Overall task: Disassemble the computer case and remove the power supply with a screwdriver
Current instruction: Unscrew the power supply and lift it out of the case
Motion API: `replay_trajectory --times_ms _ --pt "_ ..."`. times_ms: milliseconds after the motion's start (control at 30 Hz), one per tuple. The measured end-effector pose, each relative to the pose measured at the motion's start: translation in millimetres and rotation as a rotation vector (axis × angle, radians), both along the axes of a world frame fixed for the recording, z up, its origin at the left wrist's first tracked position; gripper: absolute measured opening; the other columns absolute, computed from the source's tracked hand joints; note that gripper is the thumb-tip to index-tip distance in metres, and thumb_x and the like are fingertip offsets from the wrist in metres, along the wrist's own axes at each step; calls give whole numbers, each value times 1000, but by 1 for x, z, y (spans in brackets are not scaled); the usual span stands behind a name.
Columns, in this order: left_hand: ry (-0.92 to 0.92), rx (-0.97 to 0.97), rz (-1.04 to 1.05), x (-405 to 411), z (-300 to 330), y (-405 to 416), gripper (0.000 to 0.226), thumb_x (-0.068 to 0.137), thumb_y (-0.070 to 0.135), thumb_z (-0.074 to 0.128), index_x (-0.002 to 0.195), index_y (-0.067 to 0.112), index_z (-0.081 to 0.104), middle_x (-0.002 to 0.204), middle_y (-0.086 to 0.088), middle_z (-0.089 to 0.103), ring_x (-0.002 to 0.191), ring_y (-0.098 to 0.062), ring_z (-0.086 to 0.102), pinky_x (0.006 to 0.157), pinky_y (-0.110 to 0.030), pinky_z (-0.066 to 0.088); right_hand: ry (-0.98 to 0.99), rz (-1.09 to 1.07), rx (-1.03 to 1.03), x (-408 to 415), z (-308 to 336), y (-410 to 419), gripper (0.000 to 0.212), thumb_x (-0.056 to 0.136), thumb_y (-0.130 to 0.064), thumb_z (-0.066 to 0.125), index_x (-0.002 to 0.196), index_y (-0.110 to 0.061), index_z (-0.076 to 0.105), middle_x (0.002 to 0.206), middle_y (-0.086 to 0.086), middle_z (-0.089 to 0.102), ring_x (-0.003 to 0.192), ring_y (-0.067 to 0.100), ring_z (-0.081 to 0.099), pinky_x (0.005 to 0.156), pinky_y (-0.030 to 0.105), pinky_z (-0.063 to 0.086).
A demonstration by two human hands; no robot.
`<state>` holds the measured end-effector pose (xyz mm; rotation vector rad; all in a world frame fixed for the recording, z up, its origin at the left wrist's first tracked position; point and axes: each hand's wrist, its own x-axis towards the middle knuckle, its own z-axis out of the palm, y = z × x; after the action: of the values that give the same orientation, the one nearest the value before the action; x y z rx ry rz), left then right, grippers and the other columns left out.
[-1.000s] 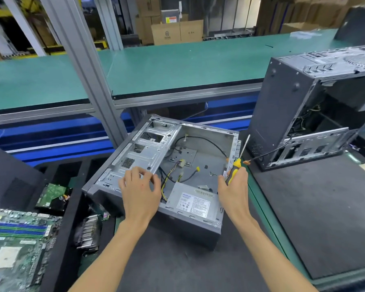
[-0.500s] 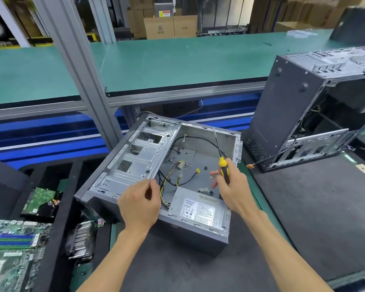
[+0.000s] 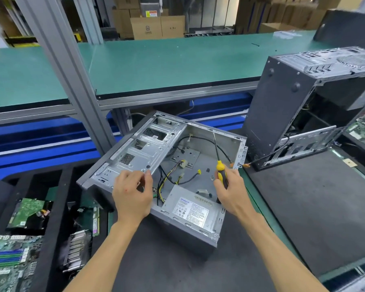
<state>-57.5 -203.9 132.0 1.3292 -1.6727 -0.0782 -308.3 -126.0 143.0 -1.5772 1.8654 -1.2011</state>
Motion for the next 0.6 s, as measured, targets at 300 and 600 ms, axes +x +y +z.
replay_trajectory --times_ms 300,600 --pt "-209 108 -85 -6 20 -5 35 100 31 55 68 17 60 71 7 61 79 -19 43 80 -33 25 -41 -98 23 15 -1 24 13 86 -46 37 76 -40 42 72 -19 49 94 1 41 72 22 34" --pt "-188 270 -121 -50 17 89 17 98 31 47 106 21 58 108 7 56 109 -17 48 105 -36 26 -44 -224 -8 29 -2 33 24 86 -45 38 75 -24 42 70 -6 48 85 -5 39 68 23 32"
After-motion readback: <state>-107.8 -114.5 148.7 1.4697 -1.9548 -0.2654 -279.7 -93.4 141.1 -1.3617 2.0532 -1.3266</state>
